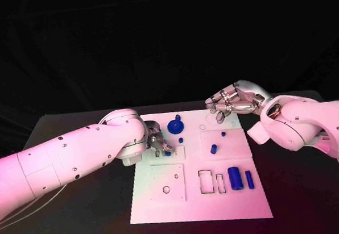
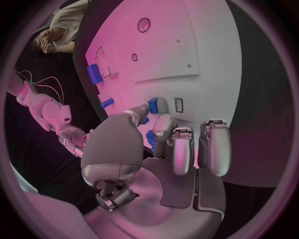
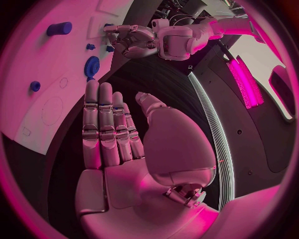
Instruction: Assemble the parts on the task board
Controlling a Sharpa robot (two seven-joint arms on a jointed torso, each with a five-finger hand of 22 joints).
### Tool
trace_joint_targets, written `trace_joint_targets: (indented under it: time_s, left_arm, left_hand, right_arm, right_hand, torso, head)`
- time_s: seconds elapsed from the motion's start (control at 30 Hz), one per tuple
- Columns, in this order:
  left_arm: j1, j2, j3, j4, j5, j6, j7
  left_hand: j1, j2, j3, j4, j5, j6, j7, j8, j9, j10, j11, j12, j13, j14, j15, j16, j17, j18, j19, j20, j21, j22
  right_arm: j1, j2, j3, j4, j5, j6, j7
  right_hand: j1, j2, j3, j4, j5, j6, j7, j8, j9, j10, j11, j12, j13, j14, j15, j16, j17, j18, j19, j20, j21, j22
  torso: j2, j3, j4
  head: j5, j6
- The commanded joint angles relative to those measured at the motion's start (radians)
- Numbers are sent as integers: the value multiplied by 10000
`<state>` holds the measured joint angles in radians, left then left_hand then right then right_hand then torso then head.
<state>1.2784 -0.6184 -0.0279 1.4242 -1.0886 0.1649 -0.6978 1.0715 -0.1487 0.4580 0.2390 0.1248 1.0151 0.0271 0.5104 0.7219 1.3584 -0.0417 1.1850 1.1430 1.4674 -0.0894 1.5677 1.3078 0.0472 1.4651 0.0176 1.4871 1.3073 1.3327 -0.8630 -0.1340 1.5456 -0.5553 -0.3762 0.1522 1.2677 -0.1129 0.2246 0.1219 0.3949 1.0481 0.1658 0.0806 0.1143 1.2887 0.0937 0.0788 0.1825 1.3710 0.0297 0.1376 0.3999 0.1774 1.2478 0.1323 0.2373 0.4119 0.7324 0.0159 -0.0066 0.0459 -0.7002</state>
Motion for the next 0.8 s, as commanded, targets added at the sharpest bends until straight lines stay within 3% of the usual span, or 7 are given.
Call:
trace_joint_targets:
  time_s: [0.03, 0.33, 0.57, 0.8]
  left_arm:
    - [-4, 21, 3, -2, 2, 159, -128]
    - [-4, -15, 6, 0, -38, 123, -136]
    - [-4, -46, 12, 23, -40, 30, -92]
    - [-3, -107, 37, 82, 11, -237, 15]
  left_hand:
    - [-86, 14, -258, 95, -25, -19, 8, 19, 13, 33, 25, 72, 14, 1034, -58, 31, 2630, -121, 348, -93, 44, 999]
    - [-55, 36, -544, 209, -21, -31, 9, 35, 15, 28, 21, 84, 25, 1034, -60, 31, 2630, -123, 355, -99, 47, 1012]
    - [-15, 9, -1232, 440, -23, -38, 15, 59, 5, 16, 26, 94, 31, 1034, -60, 31, 2630, -125, 359, -99, 44, 1020]
    - [-172, 41, -1905, 509, -33, -19, 4, 80, -10, 62, 19, 183, 118, 1034, -61, 31, 2630, -132, 380, -110, 60, 1064]
  right_arm:
    - [-4, -9, 0, 16, -24, 126, 71]
    - [-4, -27, 0, 15, -9, 129, 74]
    - [-4, -24, 0, -10, 12, 94, 95]
    - [-5, -9, 0, -42, 46, 102, 108]
  right_hand:
    - [-164, -14, -55, 26, 73, -72, 0, 61, -15, -84, -14, -14, 16, -86, 14, -4, 21, 22, -77, -6, -63, -17]
    - [-195, -13, -102, 49, 154, -95, 8, 65, -17, -114, -4, -14, 35, -137, 30, -18, 47, 20, -112, 9, -80, -36]
    - [-182, -1, -138, 44, 216, -138, 28, 62, -23, -200, 21, -40, 40, -234, 58, -55, 71, 17, -176, 33, -115, -66]
    - [-127, 43, -174, 19, 422, -201, 69, 65, -32, -355, 71, -80, 18, -398, 111, -131, 103, 18, -297, 83, -189, -136]
  torso:
    - [-1, -1, -5]
    - [3, -6, 1]
    - [5, -6, 6]
    - [2, -13, -2]
  head:
    - [-9, 24]
    - [-17, 58]
    - [51, 73]
    - [19, 36]
